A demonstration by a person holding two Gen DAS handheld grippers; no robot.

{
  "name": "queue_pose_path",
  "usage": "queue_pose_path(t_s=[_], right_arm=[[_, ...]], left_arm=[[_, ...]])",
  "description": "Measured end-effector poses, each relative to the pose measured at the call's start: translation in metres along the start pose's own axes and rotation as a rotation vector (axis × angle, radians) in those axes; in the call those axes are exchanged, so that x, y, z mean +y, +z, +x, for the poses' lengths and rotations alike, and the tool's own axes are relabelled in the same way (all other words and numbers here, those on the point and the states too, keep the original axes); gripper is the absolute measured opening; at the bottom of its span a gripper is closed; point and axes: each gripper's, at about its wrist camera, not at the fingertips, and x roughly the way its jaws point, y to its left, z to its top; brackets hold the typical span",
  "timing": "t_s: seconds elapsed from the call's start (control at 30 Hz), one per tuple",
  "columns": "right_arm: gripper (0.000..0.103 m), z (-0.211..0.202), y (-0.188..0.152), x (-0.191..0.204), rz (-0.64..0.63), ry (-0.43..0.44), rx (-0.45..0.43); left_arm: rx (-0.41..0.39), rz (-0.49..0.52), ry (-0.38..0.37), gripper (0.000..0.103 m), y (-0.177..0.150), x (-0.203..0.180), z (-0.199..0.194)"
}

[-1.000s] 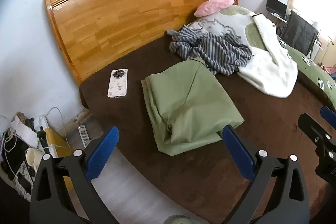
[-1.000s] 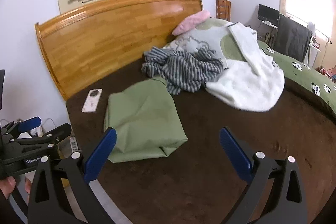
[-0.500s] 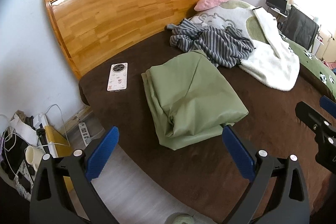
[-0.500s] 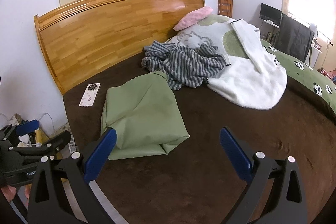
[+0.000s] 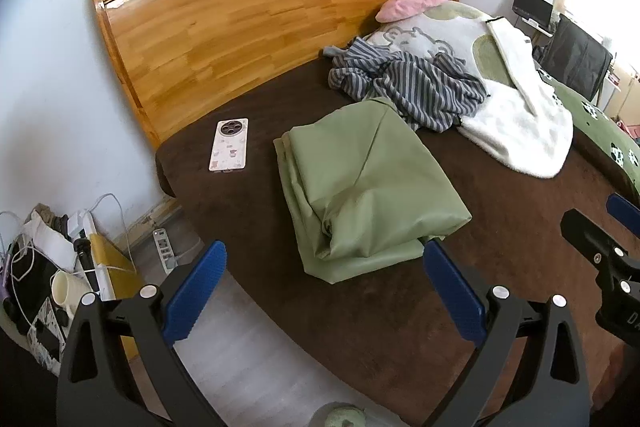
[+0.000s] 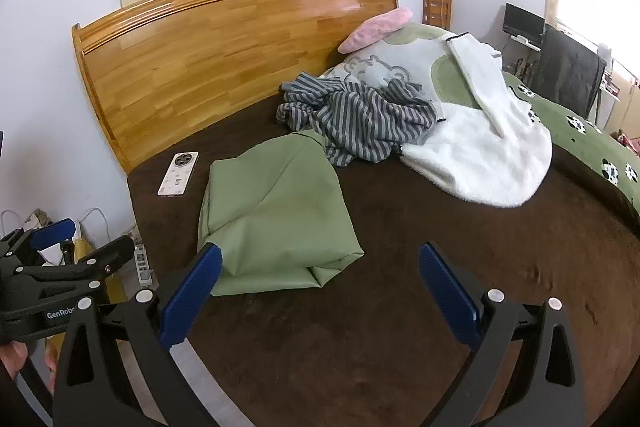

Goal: Fold large clothes

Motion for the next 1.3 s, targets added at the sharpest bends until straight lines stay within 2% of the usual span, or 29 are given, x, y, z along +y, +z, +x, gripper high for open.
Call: queue_pose_path(t_s=[0.27, 0.5, 0.93, 1.3], right_arm=[[0.097, 0.0010, -0.0003, -0.0028, -0.011, 0.016, 0.015], [0.097, 0.0017, 0.0023, -0.0031, -0.015, 0.017, 0.016], [0.097, 0.0028, 0.0033, -0.0026, -0.019, 0.016, 0.023], [0.097, 0.0021, 0.0009, -0.0041, -0.025, 0.019, 0.027]], left_arm=[[0.018, 0.008, 0.016, 0.096, -0.0069, -0.0013, -0.0049], [0.017, 0.047, 0.067, 0.096, -0.0072, -0.0021, -0.0034], [0.024, 0.036, 0.024, 0.096, -0.0080, -0.0023, -0.0028], [-0.016, 0.043, 0.024, 0.096, -0.0053, -0.0011, -0.0063]])
